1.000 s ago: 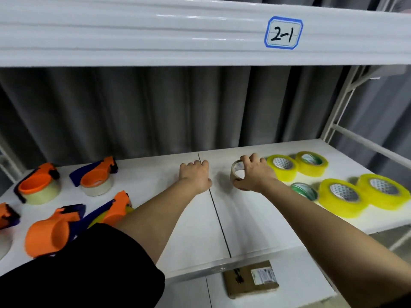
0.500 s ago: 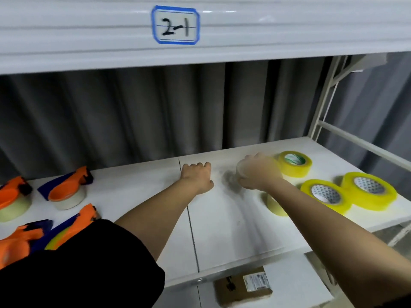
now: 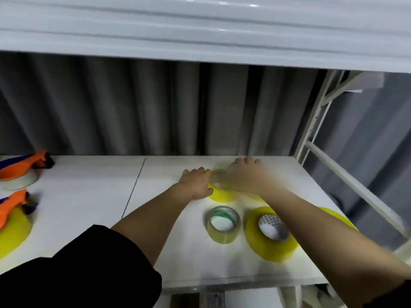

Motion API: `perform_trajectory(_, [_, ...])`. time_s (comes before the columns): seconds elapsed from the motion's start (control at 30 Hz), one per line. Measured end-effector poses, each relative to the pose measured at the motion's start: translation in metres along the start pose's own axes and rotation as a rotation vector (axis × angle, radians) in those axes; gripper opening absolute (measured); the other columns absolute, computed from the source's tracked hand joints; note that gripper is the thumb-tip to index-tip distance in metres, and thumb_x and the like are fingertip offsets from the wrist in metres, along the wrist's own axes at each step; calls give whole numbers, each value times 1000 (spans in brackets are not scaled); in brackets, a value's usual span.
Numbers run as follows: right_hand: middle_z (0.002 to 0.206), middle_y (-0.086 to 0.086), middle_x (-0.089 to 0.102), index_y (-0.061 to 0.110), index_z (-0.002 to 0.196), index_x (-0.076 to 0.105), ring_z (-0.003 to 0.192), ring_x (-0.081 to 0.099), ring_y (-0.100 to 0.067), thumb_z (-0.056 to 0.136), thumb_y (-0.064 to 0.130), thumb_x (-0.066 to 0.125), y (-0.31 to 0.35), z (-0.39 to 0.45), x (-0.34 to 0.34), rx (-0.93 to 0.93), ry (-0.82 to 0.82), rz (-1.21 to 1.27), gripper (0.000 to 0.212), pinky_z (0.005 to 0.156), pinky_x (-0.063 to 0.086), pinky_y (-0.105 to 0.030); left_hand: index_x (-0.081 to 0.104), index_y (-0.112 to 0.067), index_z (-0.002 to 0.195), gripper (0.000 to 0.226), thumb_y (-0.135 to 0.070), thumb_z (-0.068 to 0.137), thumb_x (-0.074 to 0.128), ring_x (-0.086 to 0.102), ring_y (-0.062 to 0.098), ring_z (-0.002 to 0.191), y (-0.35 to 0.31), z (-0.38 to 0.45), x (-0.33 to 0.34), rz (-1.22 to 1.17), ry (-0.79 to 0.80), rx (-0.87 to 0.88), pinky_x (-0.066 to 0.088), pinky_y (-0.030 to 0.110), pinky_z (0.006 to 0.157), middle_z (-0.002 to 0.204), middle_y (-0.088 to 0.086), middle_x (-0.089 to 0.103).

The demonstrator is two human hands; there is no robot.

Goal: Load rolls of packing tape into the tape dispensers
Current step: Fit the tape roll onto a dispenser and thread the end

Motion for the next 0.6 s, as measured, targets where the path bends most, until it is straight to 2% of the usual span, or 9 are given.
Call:
perform_trajectory(0.17, [140,-13,35,18,142,31,125,37,-35,76,55,66,-29,11,2,0,7,29,84,98,41,-41,38,-11,137,56,-42,91,50,44,29,124,-20,18,4,22,49,-5,32,39,100,135,11,45])
perform_trajectory(0.33, [140,-12,37,19,143,30,126,37,-34,76,56,64,-49,23,1,13,-5,28,84,97,43,-40,43,-13,137,57,-46,90,49,46,27,123,-38,38,11,39,94,16,32,36,99,135,10,48])
perform_trajectory(0.47, [140,-10,36,21,143,30,125,40,-34,77,59,62,-59,32,-2,25,-10,17,82,96,44,-41,43,-15,140,58,-48,92,44,43,24,130,-55,50,22,76,156,53,29,36,104,144,6,45])
perform_trajectory(0.6, [142,-10,35,22,143,28,126,40,-34,78,59,61,-64,38,1,22,-2,15,82,96,44,-40,44,-12,138,56,-47,94,45,42,26,131,-64,56,26,92,200,56,31,37,104,144,8,45])
Point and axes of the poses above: each hand's wrist, its own z-axis towards the middle knuckle, its own x-axis out of the palm, y = z × x, the point moved 6 cm from there along z, towards the middle knuckle
